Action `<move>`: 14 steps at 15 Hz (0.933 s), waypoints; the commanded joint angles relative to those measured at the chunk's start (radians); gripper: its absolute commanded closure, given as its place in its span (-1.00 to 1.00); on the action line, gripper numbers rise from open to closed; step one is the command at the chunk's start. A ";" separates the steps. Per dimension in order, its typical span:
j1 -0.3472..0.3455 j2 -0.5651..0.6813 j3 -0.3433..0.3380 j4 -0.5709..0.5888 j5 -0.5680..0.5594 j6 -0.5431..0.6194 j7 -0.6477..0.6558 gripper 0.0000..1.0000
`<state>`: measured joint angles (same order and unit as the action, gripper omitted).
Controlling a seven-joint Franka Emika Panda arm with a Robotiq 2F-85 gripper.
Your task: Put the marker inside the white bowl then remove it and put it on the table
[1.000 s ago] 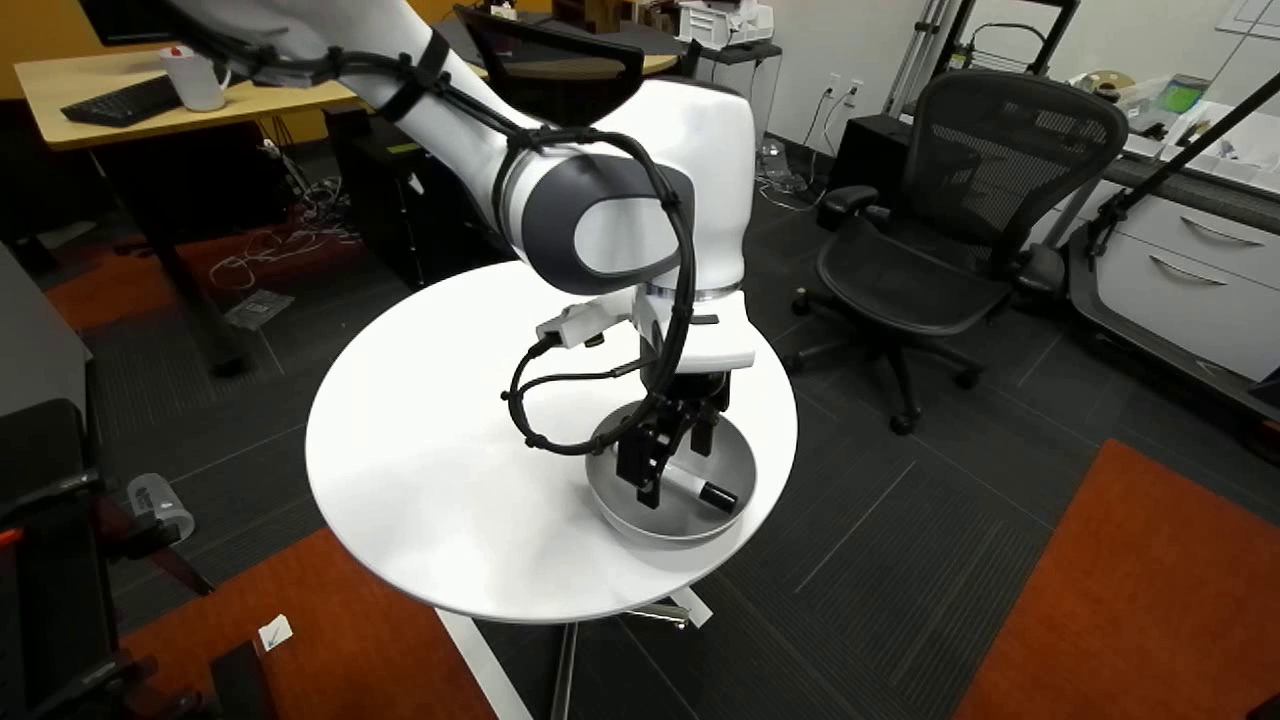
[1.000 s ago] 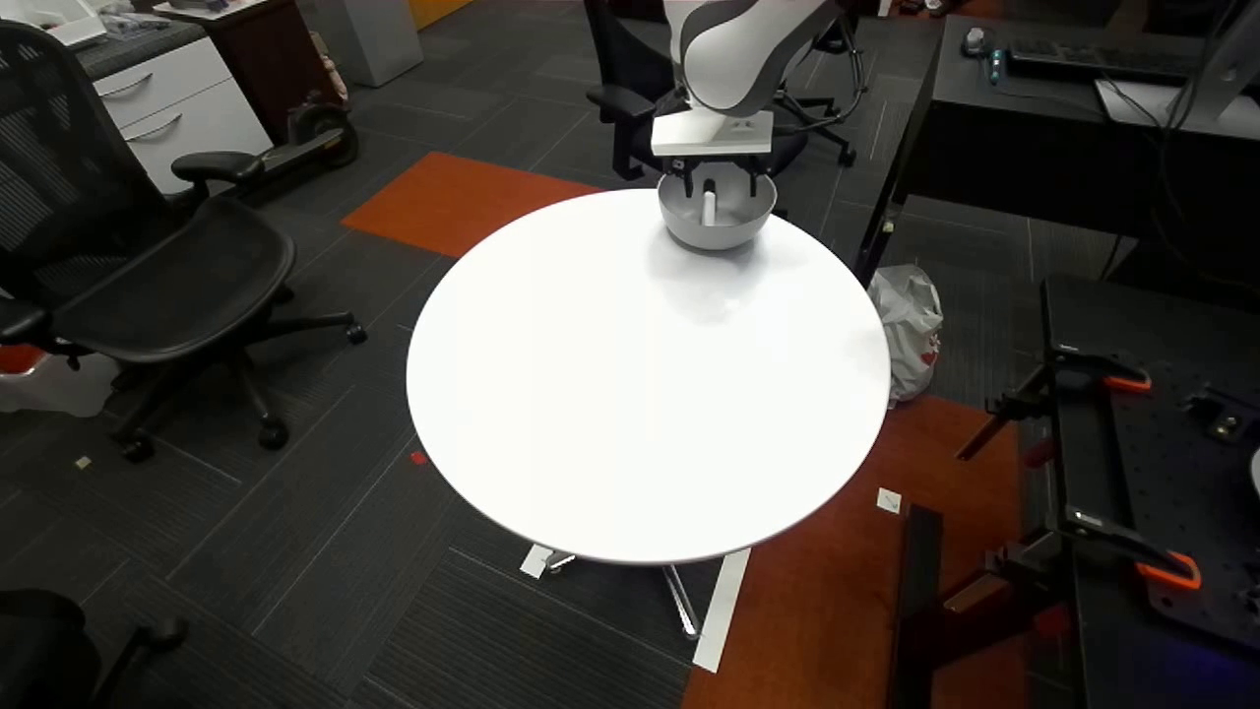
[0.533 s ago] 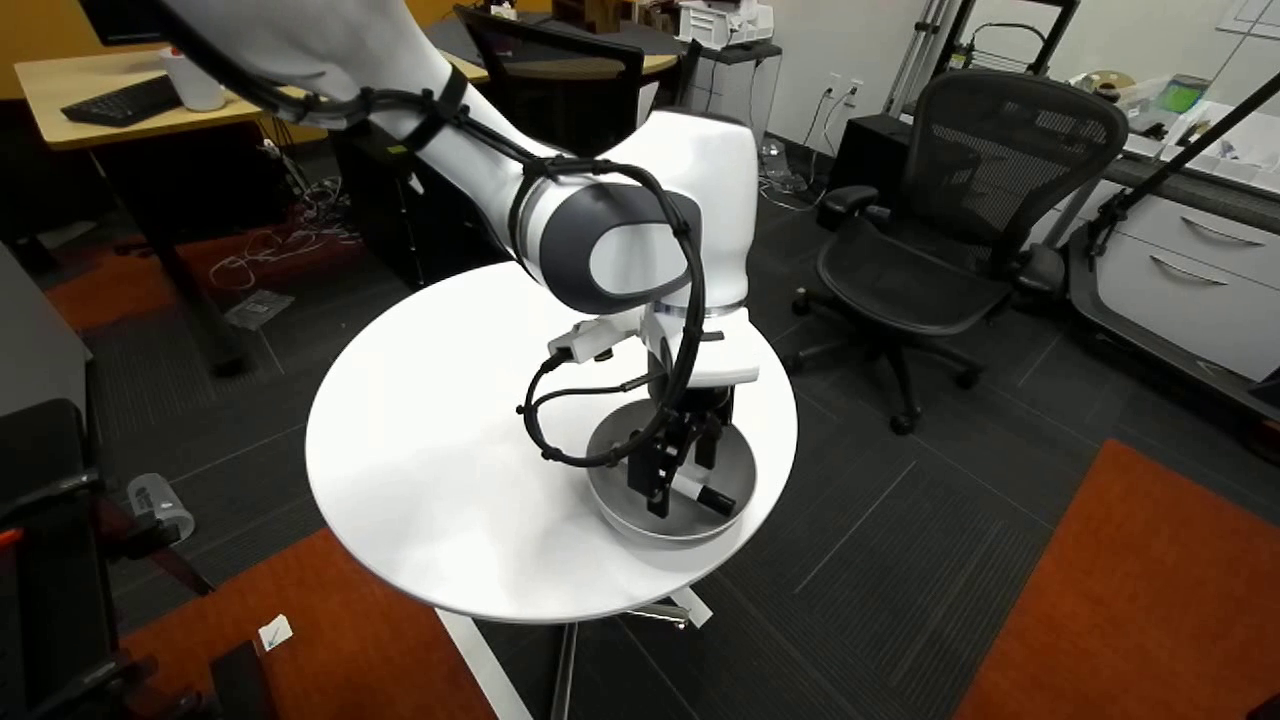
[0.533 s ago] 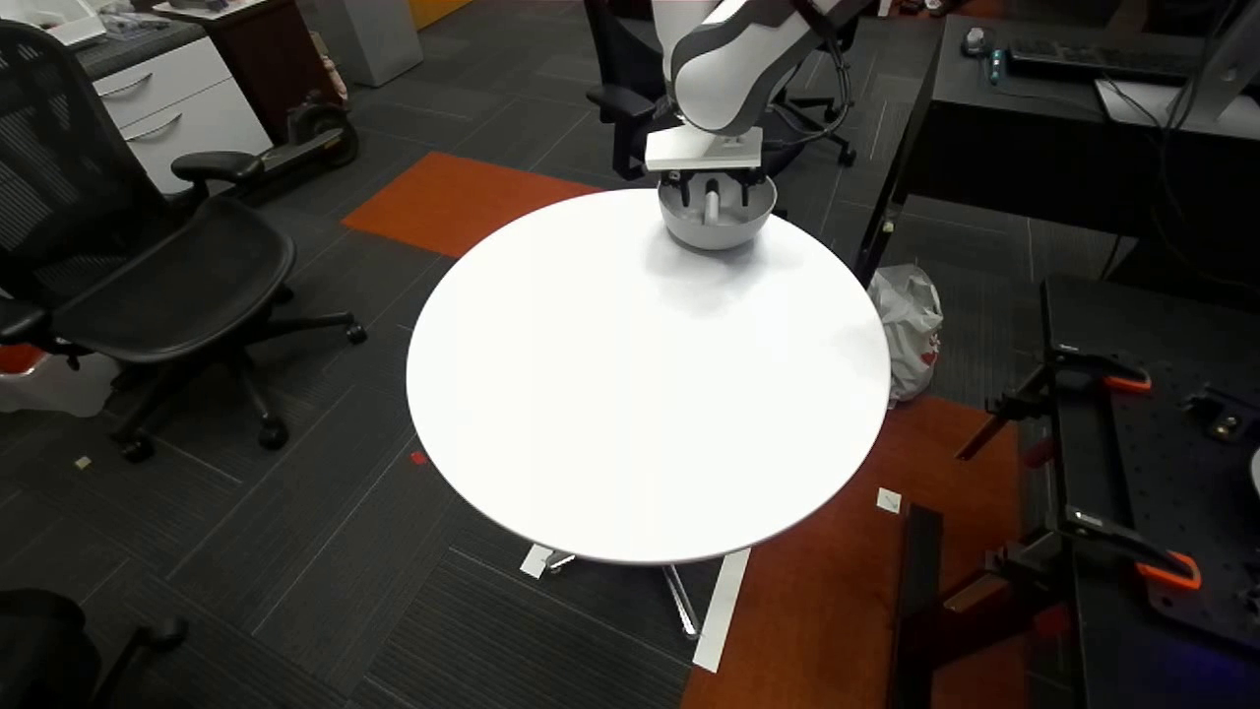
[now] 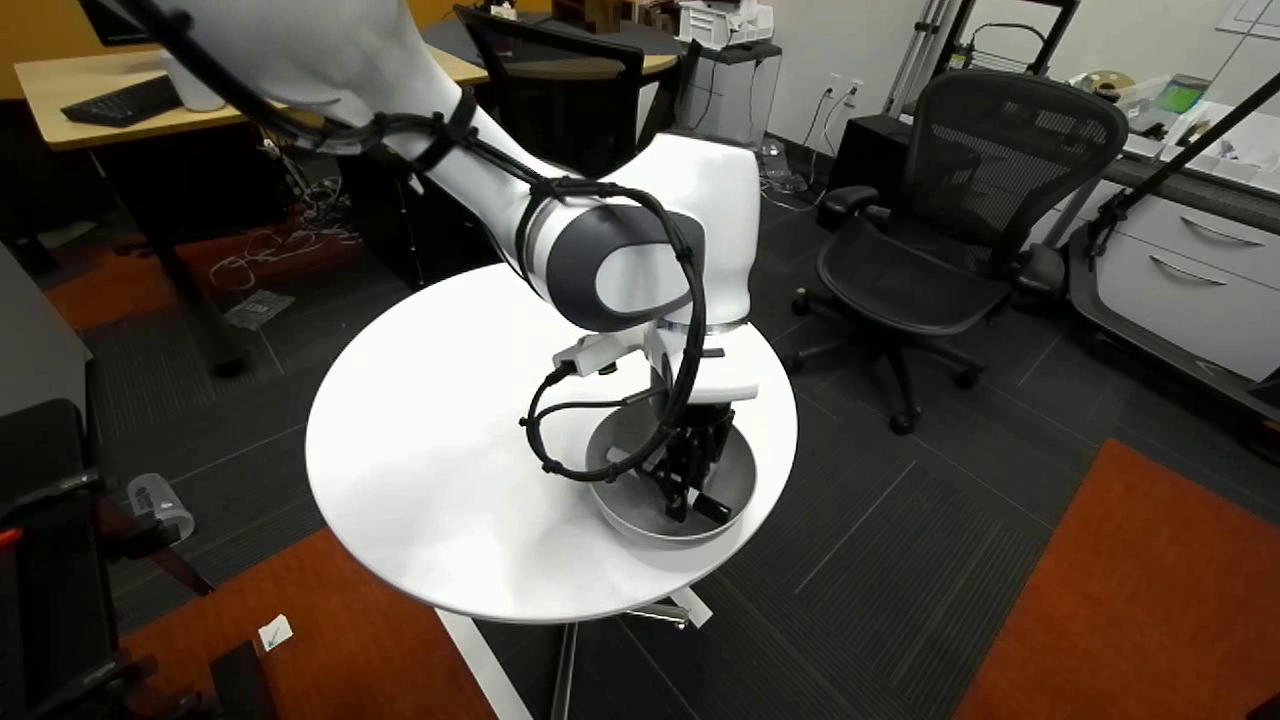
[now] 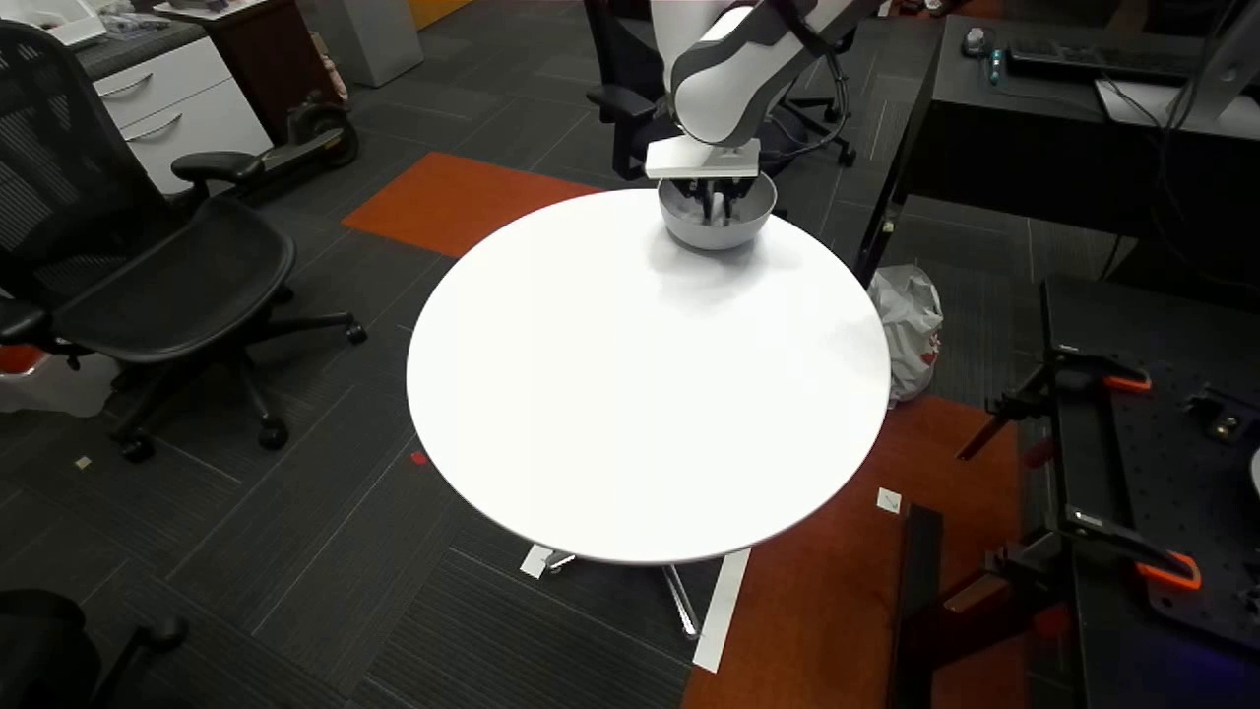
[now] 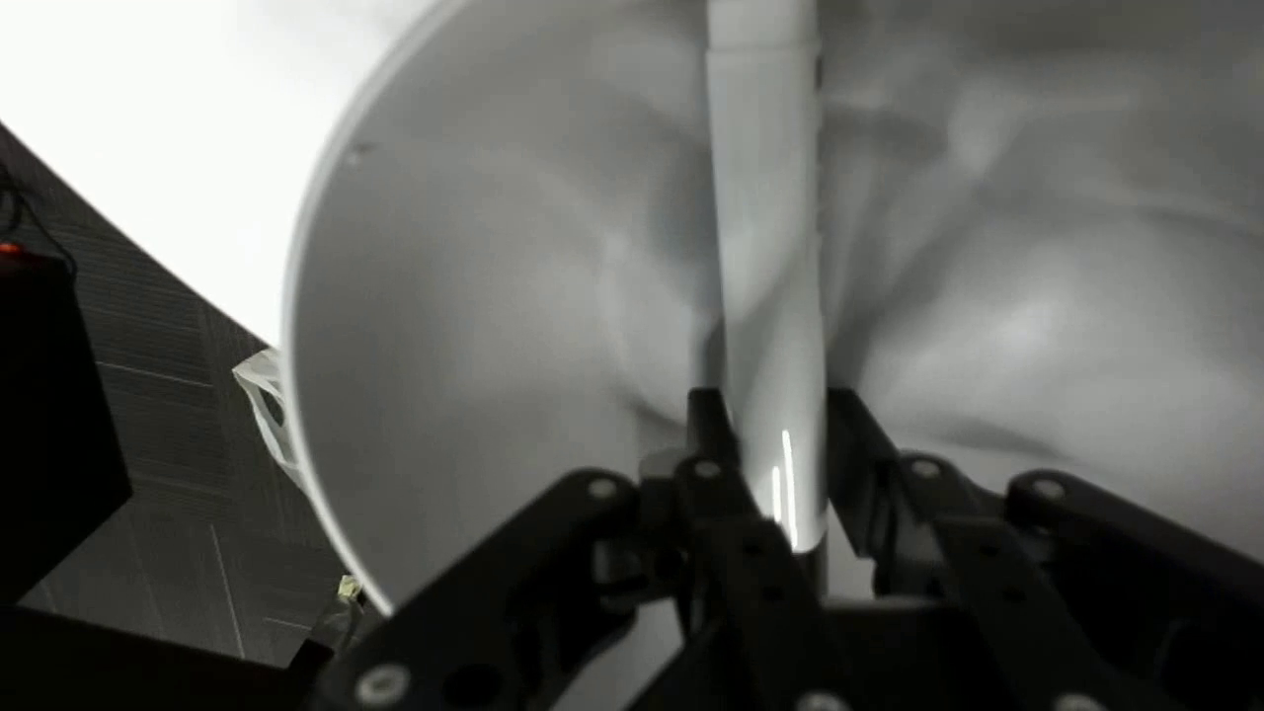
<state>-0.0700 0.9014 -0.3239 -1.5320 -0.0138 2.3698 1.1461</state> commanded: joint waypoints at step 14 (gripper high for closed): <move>0.187 -0.293 -0.148 -0.257 -0.198 0.200 0.213 0.89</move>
<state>0.0623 0.6967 -0.4510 -1.7004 -0.1583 2.5393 1.2923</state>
